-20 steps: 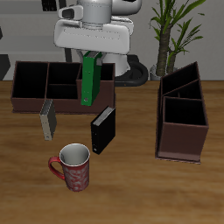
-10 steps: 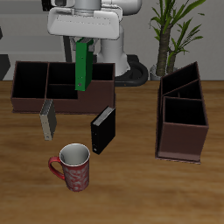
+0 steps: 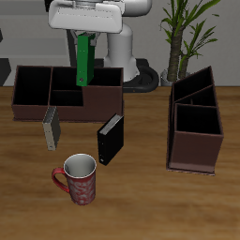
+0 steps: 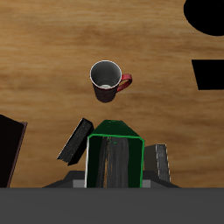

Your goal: Place the green book into the back desk caddy's back compartment

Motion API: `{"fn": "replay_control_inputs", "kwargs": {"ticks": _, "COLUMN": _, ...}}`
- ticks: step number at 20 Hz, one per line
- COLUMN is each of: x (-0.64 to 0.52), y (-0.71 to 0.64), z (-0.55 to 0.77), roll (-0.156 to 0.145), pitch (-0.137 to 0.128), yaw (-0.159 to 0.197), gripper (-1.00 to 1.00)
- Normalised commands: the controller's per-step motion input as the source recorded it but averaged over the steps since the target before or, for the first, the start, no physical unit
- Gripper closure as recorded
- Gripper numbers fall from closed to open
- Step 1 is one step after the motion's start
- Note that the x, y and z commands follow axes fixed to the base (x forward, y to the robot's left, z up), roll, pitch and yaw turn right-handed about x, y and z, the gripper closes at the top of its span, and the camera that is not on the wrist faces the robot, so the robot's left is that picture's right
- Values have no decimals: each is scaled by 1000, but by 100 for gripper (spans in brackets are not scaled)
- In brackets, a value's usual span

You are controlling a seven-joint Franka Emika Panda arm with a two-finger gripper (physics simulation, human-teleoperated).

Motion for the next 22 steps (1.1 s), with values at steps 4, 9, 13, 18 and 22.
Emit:
{"fn": "replay_control_inputs", "kwargs": {"ticks": 4, "x": -389, "y": -91, "z": -80, "roll": -3, "pitch": 5, "yaw": 22, "gripper": 100}}
{"fn": "replay_control_inputs", "kwargs": {"ticks": 9, "x": -416, "y": -69, "z": -29, "roll": 28, "pitch": -25, "yaw": 27, "gripper": 100}}
{"fn": "replay_control_inputs", "kwargs": {"ticks": 13, "x": -319, "y": -241, "z": 2, "roll": 0, "pitch": -14, "yaw": 23, "gripper": 100}}
{"fn": "replay_control_inputs", "kwargs": {"ticks": 18, "x": -206, "y": -463, "z": 143, "roll": -51, "pitch": -33, "yaw": -25, "gripper": 100}}
{"fn": "replay_control_inputs", "kwargs": {"ticks": 22, "x": -202, "y": -499, "z": 170, "roll": -41, "pitch": -45, "yaw": 10, "gripper": 100}}
